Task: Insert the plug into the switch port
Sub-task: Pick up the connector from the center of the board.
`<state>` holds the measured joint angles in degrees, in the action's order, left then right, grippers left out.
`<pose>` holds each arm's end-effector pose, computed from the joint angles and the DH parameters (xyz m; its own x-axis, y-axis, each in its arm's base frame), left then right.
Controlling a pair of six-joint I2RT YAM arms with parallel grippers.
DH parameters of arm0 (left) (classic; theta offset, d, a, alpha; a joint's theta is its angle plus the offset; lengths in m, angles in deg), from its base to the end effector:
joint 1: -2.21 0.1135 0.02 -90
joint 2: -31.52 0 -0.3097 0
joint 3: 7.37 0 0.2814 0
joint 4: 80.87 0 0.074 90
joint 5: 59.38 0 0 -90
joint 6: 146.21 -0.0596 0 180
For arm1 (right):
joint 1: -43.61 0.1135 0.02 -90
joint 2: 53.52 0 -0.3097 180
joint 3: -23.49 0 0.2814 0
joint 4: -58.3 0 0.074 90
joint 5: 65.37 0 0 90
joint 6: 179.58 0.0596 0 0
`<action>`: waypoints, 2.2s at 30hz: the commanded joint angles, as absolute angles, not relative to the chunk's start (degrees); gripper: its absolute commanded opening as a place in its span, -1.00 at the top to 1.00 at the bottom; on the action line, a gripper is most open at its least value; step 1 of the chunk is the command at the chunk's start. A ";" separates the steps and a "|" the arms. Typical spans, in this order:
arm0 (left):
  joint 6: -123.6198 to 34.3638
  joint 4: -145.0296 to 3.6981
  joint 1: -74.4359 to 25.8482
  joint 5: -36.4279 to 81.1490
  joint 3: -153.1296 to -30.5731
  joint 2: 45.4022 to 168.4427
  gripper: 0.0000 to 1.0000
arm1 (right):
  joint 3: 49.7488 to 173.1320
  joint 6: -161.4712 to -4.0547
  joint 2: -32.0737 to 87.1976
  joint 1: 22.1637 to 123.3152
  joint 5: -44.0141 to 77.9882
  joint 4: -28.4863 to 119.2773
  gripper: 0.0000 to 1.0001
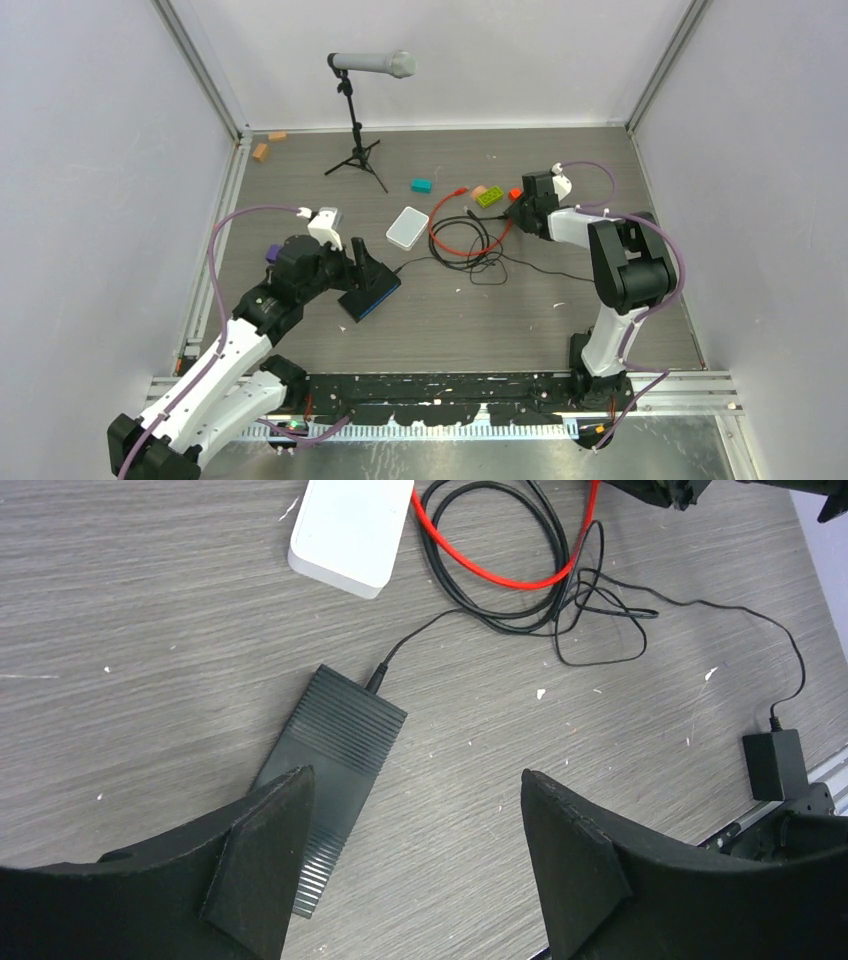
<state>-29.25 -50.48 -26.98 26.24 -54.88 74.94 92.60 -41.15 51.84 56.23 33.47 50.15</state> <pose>0.1683 -0.0992 0.2873 -0.5923 -0.1869 -0.7837 0.3113 0.8441 -0.4366 0.4157 0.0837 0.1528 -0.5344 0.6379 -0.5545 0.4386 0.7701 0.4632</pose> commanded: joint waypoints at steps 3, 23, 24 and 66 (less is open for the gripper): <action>-28.16 -47.92 -27.15 27.85 -54.20 72.61 -0.54 | 91.31 -42.65 51.59 55.77 35.77 52.26 0.59; -28.25 -49.39 -27.11 32.06 -54.70 68.93 -0.54 | 103.46 -68.65 7.63 56.45 58.79 23.19 0.99; -28.31 -49.73 -27.12 32.02 -54.67 68.74 -0.54 | 104.18 -69.44 6.48 56.55 59.58 22.38 0.99; -22.09 -38.52 -27.11 31.96 -57.37 63.75 -0.64 | 99.75 -71.20 12.60 77.91 37.84 4.91 -0.16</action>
<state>-21.93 -36.99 -26.98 32.36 -57.99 63.31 99.66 -75.88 16.39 77.24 40.83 -0.40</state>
